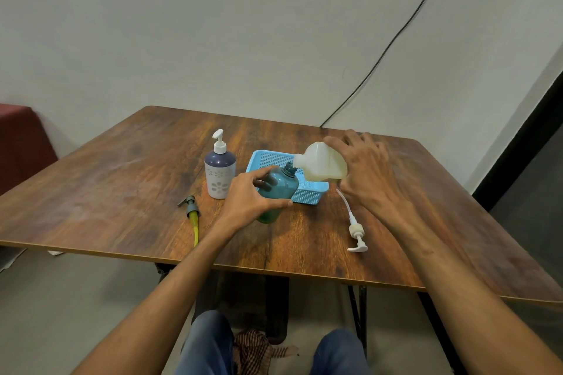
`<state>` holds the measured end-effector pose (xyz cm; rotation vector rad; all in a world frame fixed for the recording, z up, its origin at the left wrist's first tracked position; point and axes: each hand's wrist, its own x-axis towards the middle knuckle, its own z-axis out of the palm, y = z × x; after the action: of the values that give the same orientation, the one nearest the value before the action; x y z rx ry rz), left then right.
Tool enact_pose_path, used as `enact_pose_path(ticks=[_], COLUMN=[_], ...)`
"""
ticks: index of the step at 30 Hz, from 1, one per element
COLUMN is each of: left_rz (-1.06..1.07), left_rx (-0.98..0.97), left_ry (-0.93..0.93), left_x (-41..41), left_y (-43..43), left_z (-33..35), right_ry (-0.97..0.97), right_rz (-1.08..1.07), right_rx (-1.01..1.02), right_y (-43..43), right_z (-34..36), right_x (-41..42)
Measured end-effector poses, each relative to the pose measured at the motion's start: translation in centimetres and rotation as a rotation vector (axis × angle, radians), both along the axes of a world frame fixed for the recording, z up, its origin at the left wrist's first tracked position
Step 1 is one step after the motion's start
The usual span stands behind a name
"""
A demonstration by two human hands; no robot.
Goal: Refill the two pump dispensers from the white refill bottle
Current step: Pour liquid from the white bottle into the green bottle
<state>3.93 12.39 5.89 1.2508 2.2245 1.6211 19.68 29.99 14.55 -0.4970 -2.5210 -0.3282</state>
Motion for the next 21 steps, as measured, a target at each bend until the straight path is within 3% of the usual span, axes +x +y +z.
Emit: enact_pose_path(ticks=[21], left_rz=[0.0], left_rx=[0.005], left_ry=[0.007], left_x=[0.02], left_y=[0.08], left_z=[-0.11], right_ry=[-0.017], right_rz=[-0.015], right_rx=[0.016], right_y=[0.22], right_z=[-0.05], right_x=[-0.19])
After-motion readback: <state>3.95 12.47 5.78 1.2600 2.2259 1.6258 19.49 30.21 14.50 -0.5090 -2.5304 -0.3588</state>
